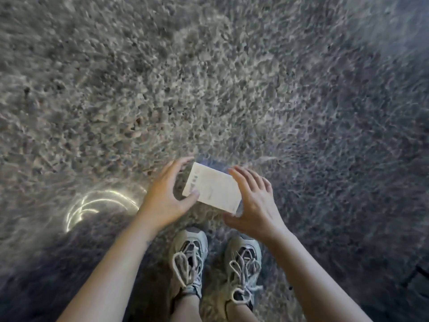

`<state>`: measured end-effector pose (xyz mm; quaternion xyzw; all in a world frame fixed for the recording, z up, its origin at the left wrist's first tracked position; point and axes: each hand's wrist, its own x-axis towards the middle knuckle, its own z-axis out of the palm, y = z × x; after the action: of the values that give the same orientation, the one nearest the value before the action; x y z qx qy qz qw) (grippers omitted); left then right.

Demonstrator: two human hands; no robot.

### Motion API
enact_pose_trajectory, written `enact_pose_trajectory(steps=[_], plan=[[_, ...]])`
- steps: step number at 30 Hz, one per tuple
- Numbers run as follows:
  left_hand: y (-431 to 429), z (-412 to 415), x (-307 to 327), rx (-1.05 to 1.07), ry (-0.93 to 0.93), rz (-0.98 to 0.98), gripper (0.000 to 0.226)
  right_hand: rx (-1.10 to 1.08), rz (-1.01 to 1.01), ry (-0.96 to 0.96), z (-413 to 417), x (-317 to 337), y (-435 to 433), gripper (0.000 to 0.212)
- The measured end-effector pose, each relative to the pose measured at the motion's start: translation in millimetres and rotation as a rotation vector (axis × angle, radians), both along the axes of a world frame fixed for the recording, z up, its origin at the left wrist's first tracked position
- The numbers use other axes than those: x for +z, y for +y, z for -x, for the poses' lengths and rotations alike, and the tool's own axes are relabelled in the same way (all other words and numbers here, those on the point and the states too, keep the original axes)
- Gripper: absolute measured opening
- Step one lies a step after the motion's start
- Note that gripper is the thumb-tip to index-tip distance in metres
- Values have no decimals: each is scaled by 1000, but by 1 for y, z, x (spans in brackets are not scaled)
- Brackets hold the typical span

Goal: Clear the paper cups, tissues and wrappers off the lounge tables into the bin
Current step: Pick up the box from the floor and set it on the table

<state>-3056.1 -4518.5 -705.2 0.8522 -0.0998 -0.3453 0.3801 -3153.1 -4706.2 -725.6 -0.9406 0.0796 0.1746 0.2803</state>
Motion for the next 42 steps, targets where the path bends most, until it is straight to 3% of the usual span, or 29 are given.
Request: enact_pose_trajectory(steps=[4, 7, 10, 13, 18, 23, 30, 36, 42], plan=[[11, 12, -89, 51, 38, -20, 58, 107, 85, 93, 12, -106, 17, 106], [23, 26, -127, 110, 71, -30, 61, 147, 157, 104, 21, -149, 26, 115], [29, 34, -131, 119, 90, -37, 60, 98, 158, 58, 18, -153, 28, 113], [33, 30, -98, 141, 69, -59, 60, 37, 129, 20, 8, -113, 27, 111], [25, 2, 38, 220, -9, 36, 56, -51, 106, -71, -20, 35, 14, 106], [19, -44, 225, 307, -76, 182, 56, -48, 82, -228, -76, 225, 12, 109], [46, -109, 471, 433, -312, 343, 58, 3, 55, -472, -165, 465, 50, 106], [82, -118, 612, 543, -507, 454, 45, 73, -26, -653, -196, 599, 96, 108], [121, -83, 704, 714, -709, 493, 37, 250, -160, -742, -186, 681, 140, 111]])
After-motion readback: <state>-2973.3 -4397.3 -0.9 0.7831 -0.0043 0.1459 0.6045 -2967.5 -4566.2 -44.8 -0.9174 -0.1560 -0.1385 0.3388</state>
